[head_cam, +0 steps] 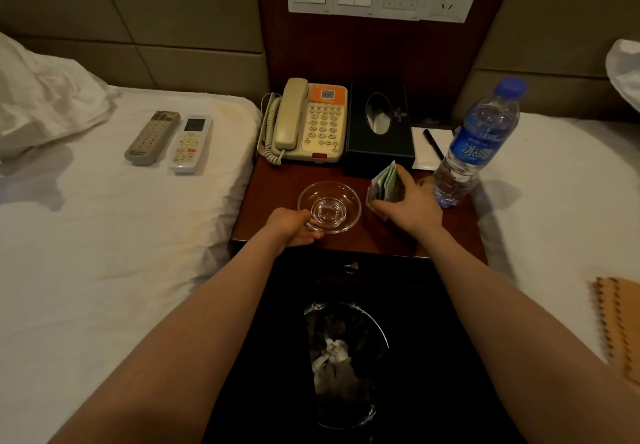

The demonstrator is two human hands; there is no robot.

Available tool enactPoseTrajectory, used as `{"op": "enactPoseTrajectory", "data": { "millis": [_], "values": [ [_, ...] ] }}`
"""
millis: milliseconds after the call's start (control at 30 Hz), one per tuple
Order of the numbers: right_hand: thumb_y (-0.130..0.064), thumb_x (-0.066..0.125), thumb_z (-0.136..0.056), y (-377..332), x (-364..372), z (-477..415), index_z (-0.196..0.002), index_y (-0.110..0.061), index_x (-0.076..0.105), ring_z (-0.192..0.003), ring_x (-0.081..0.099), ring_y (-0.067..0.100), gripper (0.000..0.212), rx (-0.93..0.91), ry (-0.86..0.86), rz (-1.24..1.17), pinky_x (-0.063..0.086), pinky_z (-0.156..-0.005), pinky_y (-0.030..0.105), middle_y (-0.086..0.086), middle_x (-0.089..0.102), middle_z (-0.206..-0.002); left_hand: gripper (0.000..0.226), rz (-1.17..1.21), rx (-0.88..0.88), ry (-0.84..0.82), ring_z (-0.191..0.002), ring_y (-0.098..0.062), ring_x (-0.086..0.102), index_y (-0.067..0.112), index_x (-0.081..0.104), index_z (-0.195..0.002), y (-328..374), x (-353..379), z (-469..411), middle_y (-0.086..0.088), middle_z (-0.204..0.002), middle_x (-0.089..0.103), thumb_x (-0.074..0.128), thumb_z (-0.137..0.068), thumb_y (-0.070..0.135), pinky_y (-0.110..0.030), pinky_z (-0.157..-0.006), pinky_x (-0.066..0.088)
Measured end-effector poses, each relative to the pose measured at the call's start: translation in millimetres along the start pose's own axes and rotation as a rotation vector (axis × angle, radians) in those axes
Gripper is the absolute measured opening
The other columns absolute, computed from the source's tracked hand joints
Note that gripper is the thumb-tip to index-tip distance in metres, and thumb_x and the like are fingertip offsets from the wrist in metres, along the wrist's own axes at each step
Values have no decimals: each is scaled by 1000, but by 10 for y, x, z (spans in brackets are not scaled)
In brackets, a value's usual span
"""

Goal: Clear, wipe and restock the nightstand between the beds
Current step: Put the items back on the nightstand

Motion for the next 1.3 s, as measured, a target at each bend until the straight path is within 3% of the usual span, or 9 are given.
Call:
{"op": "enactPoseTrajectory", "data": {
  "millis": [133, 300, 400, 567, 667, 833, 1067, 1300],
  "values": [
    [-64, 58, -76, -28, 37, 64, -147, -36, 17, -127, 37, 42, 86, 94, 94, 113, 40, -98, 48, 19, 22, -142, 34, 9, 8, 4, -37, -5, 61, -9, 51, -123, 36, 37, 11, -12, -69, 62, 45, -97, 12, -15, -38, 49],
    [-61, 60, -77, -116, 19, 72, -150, -22, 7, -128, 36, 43, 98, 193, 111, 160, 41, -96, 46, 22, 20, -144, 38, 15, 5, 5, -37, -7, 62, -9, 46, -129, 20, 93, 16, -14, -75, 64, 47, -96, 11, -16, -37, 49],
    [-55, 69, -74, -117, 5, 69, -149, -11, 4, -131, 34, 42, 109, 234, 81, 84, 40, -99, 46, 22, 17, -147, 38, 20, 2, 4, -38, -7, 62, -9, 47, -128, 12, 123, 10, -13, -73, 63, 47, -96, 11, -16, -38, 49],
    [-42, 78, -70, -39, 25, 115, -149, -11, -9, -139, 24, 40, 122, 250, -16, -98, 30, -109, 48, 19, 2, -154, 37, 23, 2, 9, -37, -7, 62, -9, 47, -128, 10, 157, -12, -16, -83, 66, 46, -97, 11, -17, -38, 49],
    [-33, 80, -70, -16, 41, 145, -148, -6, -3, -138, 25, 39, 117, 227, 51, -205, 31, -109, 45, 19, 9, -153, 36, 20, 1, 11, -37, -7, 62, -8, 46, -128, 8, 174, -10, -22, -104, 66, 46, -98, 12, -17, -38, 50],
    [-33, 79, -71, -48, 93, 168, -135, 2, 23, -124, 45, 38, 92, 248, 234, -232, 43, -96, 42, 20, 31, -141, 34, 36, -6, -10, -36, -6, 61, -8, 49, -125, 23, 215, 5, -16, -87, 64, 45, -98, 11, -16, -38, 50],
    [-33, 77, -74, -88, 145, 49, -139, 2, 21, -121, 48, 40, 93, 290, 292, -228, 45, -93, 43, 21, 30, -141, 33, 16, -14, -16, -35, -6, 60, -9, 50, -124, 49, 209, -7, -14, -74, 62, 45, -98, 11, -15, -37, 49],
    [-37, 71, -80, -100, 154, 26, -145, 0, 12, -121, 47, 42, 95, 274, 249, -164, 46, -93, 43, 25, 26, -141, 35, 24, -8, -35, -35, -6, 61, -10, 48, -126, 76, 291, -31, -20, -91, 66, 43, -98, 11, -16, -38, 50]
  ]
}}
Point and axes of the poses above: each hand's wrist, its own z-axis away from the middle knuckle, its own x-axis out of the palm, y = z × x, the point moved 2 cm from there along -z, towards the middle knuckle
